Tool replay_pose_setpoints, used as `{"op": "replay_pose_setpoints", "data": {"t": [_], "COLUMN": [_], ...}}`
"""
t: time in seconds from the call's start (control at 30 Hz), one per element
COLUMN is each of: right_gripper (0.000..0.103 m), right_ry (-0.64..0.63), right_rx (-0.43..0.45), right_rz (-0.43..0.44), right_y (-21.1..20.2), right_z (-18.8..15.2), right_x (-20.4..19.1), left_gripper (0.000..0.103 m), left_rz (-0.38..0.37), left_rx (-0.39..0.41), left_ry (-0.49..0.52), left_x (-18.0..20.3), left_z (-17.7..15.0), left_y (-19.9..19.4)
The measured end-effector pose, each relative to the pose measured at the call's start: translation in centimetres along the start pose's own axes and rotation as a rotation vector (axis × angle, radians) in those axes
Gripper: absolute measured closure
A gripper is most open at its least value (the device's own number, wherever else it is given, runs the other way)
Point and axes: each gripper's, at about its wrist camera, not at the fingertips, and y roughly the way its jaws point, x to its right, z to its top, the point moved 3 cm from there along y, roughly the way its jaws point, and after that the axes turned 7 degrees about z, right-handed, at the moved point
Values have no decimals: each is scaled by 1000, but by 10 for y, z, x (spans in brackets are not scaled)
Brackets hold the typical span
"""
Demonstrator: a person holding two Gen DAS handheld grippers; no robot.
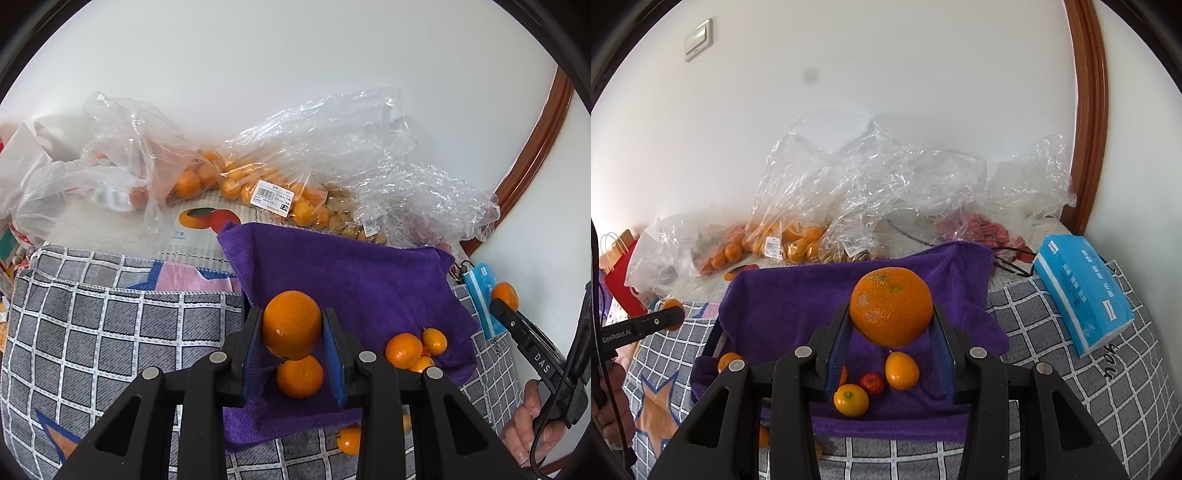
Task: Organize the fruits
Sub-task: 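Carry the mandarin with the right gripper while the left carries its orange onto the towel, then open both grippers releasing the mandarin and orange onto the towel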
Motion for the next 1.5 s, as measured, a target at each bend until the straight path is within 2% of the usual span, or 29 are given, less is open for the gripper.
{"op": "replay_pose_setpoints", "data": {"t": [0.43, 0.8, 1.23, 1.33, 1.47, 1.5], "right_gripper": [61, 61, 60, 52, 51, 51], "right_ry": [14, 28, 37, 42, 46, 44], "right_rx": [-95, -158, -215, -210, -189, -182], "right_rz": [-5, 1, 20, 19, 29, 29], "right_y": [65, 100, 112, 107, 89, 85], "right_z": [-15, -30, -38, -33, -28, -27], "right_x": [14, 20, 18, 17, 14, 12], "left_gripper": [73, 73, 73, 72, 59, 59], "left_rz": [-8, -4, 18, 22, 17, 13], "left_rx": [-85, -126, -163, -168, -137, -126], "left_ry": [56, 90, 100, 106, 97, 96], "left_x": [26, 33, 33, 34, 35, 36], "left_z": [-4, -9, -15, -16, -15, -15], "left_y": [55, 79, 89, 86, 66, 61]}}
